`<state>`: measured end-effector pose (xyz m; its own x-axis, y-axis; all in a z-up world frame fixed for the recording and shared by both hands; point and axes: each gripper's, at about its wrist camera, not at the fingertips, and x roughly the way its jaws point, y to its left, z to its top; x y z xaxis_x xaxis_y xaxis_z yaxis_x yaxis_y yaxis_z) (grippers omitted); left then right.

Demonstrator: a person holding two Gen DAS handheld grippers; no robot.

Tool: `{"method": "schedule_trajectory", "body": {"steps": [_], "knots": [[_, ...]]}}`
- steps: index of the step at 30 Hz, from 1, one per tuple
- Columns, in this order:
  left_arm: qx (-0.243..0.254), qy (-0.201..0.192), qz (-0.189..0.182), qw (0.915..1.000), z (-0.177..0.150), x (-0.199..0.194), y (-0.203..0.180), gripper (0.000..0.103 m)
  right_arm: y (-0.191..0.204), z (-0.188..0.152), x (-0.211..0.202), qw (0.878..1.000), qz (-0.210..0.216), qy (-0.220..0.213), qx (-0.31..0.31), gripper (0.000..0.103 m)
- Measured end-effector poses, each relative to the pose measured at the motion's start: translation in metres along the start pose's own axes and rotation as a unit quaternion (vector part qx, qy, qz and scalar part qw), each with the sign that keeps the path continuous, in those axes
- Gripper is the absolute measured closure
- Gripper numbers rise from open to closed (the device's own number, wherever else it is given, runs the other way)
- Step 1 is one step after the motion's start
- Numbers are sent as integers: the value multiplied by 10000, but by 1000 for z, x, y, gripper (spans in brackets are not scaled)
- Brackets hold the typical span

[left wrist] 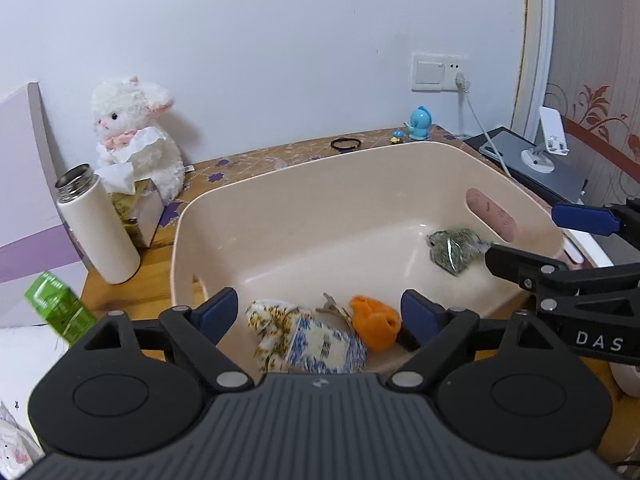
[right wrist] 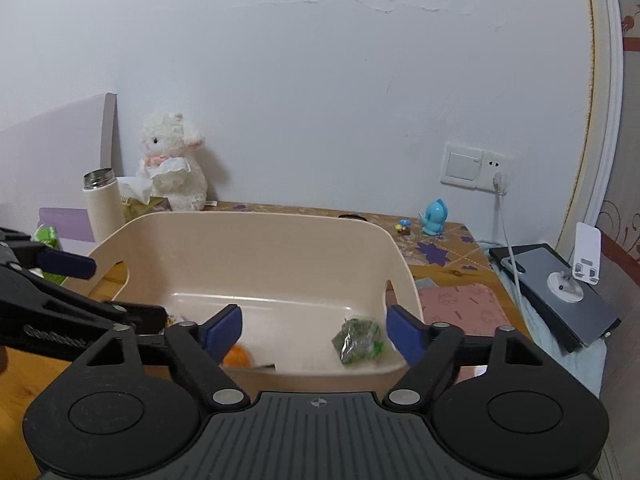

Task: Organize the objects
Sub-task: 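Lift both items into the basket and open both tools, then grasp the small white box with the left tool while the right tool grasps the cartoon box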

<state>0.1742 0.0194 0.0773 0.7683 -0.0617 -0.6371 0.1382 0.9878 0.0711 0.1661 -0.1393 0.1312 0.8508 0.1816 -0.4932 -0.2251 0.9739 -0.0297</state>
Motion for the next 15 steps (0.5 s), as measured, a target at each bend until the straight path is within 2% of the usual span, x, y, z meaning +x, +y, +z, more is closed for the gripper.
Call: {"method": "schedule_trajectory", "body": {"steps": [7, 10, 15], "knots": [[-71, 41, 2, 10000, -22, -23, 5, 10, 8, -22, -16, 9999, 22, 119, -124, 8], [-6, 35, 105, 9999, -33, -27, 6, 6, 12, -33, -17, 9996, 44, 251, -156, 7], [-20, 237, 91, 9997, -52, -23, 8, 6, 19, -51, -12, 9983, 134, 543, -164, 7]]}}
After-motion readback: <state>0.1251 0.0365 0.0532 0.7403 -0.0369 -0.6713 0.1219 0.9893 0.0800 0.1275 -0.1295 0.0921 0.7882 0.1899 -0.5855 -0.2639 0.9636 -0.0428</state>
